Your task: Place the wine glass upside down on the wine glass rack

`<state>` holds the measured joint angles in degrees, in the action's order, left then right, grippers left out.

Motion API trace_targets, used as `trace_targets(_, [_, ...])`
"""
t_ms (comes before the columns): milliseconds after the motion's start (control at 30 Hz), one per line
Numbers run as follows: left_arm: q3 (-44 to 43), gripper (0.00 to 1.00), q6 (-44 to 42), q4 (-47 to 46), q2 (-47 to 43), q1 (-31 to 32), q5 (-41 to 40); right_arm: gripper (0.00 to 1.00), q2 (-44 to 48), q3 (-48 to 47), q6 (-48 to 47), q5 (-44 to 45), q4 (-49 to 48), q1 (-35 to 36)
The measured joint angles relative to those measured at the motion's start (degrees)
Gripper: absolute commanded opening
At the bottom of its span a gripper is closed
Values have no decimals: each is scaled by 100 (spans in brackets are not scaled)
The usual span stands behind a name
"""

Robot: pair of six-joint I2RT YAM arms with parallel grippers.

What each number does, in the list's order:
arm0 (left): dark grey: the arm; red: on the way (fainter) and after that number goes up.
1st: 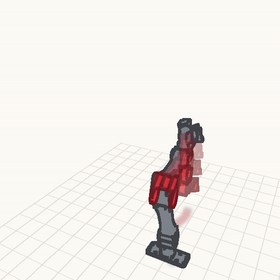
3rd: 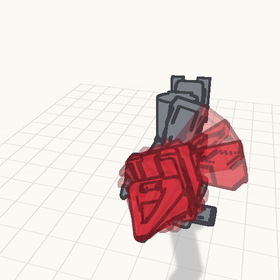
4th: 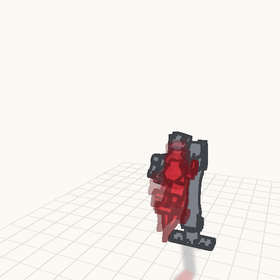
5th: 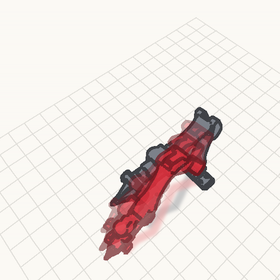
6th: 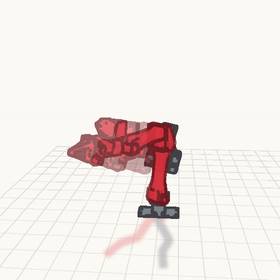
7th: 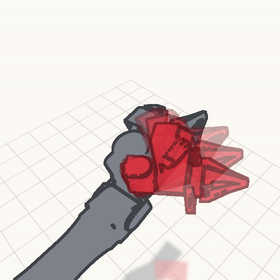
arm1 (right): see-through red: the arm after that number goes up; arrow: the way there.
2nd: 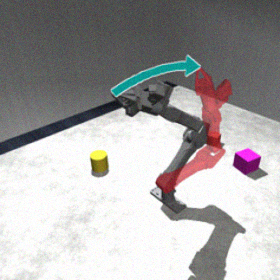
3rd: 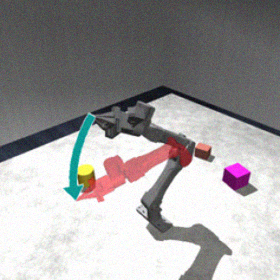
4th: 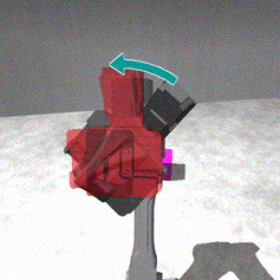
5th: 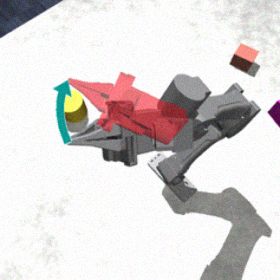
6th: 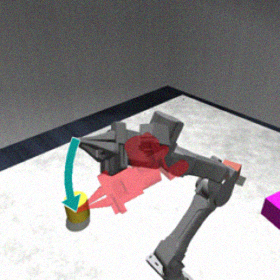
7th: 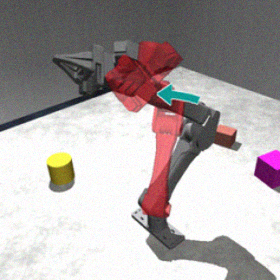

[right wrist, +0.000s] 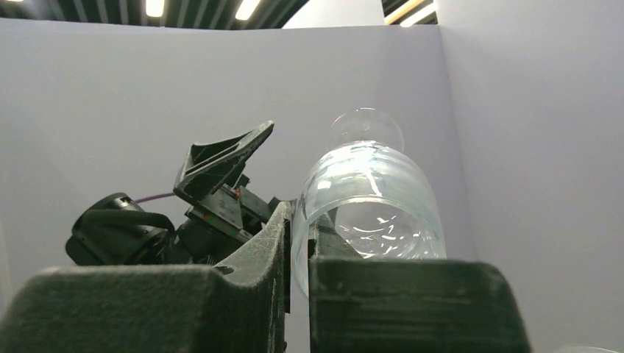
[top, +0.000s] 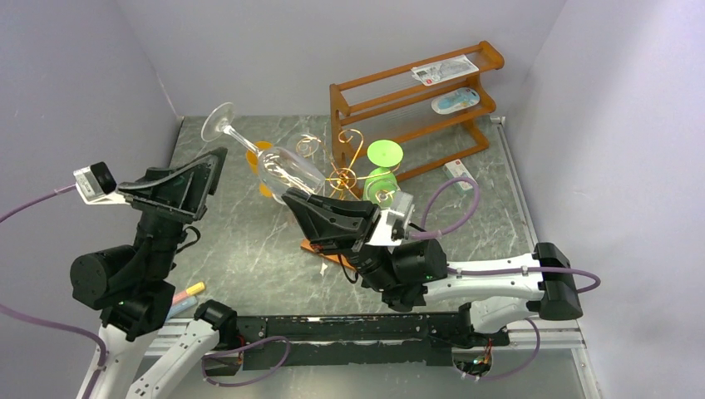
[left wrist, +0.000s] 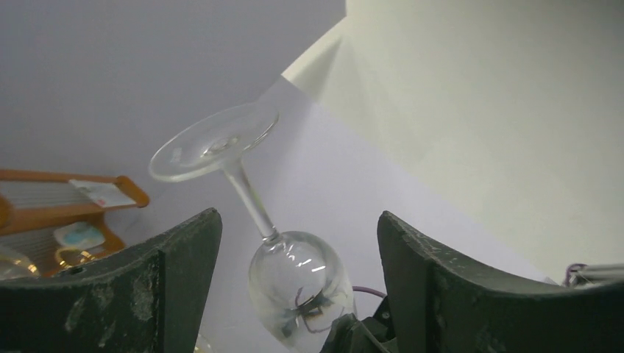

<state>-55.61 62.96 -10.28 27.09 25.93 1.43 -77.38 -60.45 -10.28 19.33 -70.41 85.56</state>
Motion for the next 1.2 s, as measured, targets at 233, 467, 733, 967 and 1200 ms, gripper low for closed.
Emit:
trace_targets(233, [-15, 65, 286, -723, 229, 0, 293, 0, 26, 7, 254, -216, -2, 0])
trace_targets(467, [-46, 67, 455, -647, 409, 0, 313, 0, 11, 4, 404, -428, -33, 0])
trace_targets(733, [-70, 43, 616, -813, 763, 0, 623, 0, -190, -44, 426, -498, -111, 0])
trace_targets(967, [-68, 42, 601, -1193, 815, 0, 868, 0, -409, -190, 431, -479, -424, 2])
trace_targets(1200, [-52, 42, 581, -1517, 872, 0, 975, 0, -885, -496, 398, -415, -1032, 28])
